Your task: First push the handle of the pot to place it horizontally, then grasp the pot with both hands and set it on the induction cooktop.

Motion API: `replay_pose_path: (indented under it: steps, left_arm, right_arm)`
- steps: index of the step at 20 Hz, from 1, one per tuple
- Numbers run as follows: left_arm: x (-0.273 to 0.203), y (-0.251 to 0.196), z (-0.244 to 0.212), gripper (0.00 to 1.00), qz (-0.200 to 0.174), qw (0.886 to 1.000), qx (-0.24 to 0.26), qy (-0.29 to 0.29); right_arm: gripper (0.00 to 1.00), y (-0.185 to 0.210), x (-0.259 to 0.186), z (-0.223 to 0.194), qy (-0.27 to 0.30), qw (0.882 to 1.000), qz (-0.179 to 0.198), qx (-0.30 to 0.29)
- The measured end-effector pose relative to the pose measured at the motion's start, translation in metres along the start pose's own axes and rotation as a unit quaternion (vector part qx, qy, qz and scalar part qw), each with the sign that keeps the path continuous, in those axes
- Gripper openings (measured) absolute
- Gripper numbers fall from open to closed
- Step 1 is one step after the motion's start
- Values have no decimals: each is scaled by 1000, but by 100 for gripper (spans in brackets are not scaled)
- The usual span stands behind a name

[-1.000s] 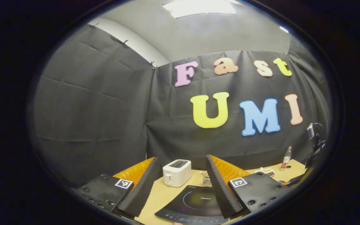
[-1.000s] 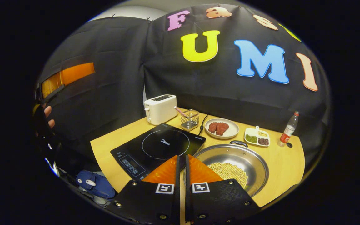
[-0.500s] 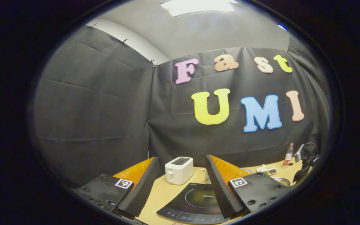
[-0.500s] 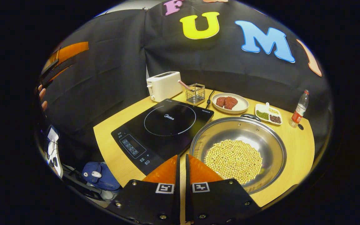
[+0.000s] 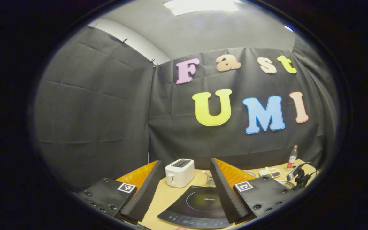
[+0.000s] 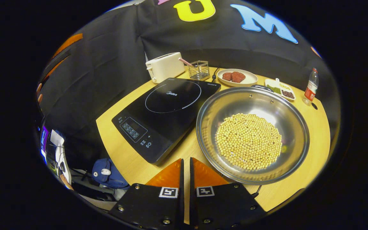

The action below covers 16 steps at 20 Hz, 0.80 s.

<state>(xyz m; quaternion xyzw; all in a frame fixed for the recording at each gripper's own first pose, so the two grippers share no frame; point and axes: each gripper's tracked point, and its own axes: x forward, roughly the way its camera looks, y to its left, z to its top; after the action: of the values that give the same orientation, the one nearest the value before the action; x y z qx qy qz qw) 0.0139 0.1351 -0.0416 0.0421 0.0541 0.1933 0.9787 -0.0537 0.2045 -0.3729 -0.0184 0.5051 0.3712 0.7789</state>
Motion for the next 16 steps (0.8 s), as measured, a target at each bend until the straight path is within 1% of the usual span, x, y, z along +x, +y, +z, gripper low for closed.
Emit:
replay_pose_path:
  steps: [6, 9, 11, 13, 14, 15, 16]
  left_arm:
    - [0, -6, -2, 96, -7, 1000, -1, 3]
    - [2, -12, 0, 97, -12, 1000, -1, 1]
    - [2, -16, 0, 97, -16, 1000, -2, 0]
    - [3, -20, 0, 97, -21, 1000, -2, 0]
    - [4, -23, 0, 99, -23, 1000, -2, 1]
    - [3, -25, 0, 97, -25, 1000, -2, 1]
    - [5, -28, 2, 97, -27, 1000, -2, 1]
  right_arm:
    - [7, -6, -2, -16, 20, 1000, 0, 21]
    - [5, -9, -2, -18, 19, 999, -5, 30]
    - [1, -10, -3, -20, 20, 999, -5, 35]
    - [1, -14, -5, -21, 19, 999, -7, 40]
    - [1, -15, -6, -23, 19, 999, -8, 43]
    - [1, -16, -7, -23, 20, 999, -10, 45]
    - [1, -19, -8, -25, 20, 999, -12, 47]
